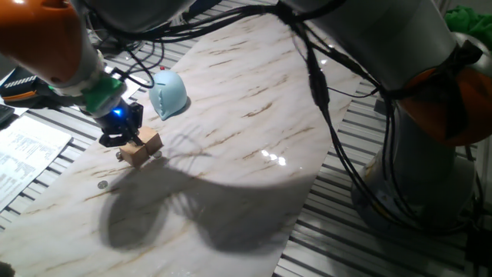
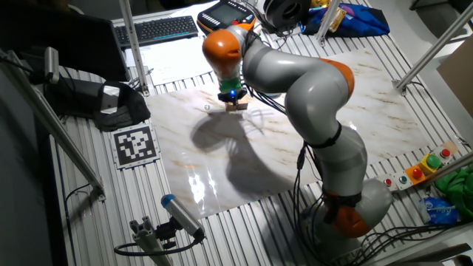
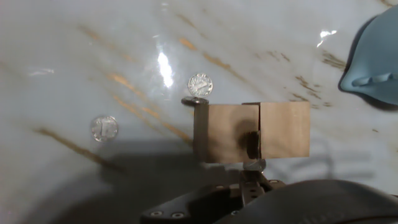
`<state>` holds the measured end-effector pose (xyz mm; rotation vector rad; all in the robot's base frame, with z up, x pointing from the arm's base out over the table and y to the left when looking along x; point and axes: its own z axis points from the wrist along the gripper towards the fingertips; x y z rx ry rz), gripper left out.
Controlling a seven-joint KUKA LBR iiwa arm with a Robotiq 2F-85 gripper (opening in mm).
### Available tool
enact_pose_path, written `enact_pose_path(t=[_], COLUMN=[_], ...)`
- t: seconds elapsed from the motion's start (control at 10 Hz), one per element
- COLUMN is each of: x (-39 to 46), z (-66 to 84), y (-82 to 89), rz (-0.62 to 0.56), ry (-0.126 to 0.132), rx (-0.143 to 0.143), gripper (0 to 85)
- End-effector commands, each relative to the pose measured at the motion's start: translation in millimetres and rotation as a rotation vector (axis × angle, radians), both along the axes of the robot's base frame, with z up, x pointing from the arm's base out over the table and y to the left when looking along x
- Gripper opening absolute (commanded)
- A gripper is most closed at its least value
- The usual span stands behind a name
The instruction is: Drop coins into a piggy bank
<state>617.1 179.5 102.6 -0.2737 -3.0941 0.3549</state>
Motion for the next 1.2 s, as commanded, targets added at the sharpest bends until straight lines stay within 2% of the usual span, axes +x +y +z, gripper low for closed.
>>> enact_pose_path(t=[0.0,0.2,0.3,0.7,1.1], x=[0.1,3.9,6.8,17.2,18.8], z=[0.0,-1.6,-1.3,-6.0,-4.3], y=[0.7,0.0,0.2,-2.4,-3.9], rz=[-0.011,-0.016,-0.010,-0.012,0.010], ry=[-0.011,-0.055,-0.070,-0.080,-0.076], rx=[0.001,-0.022,-0.046,-0.058,-0.083], gripper=[0.0,0.0,0.0,0.0,0.0])
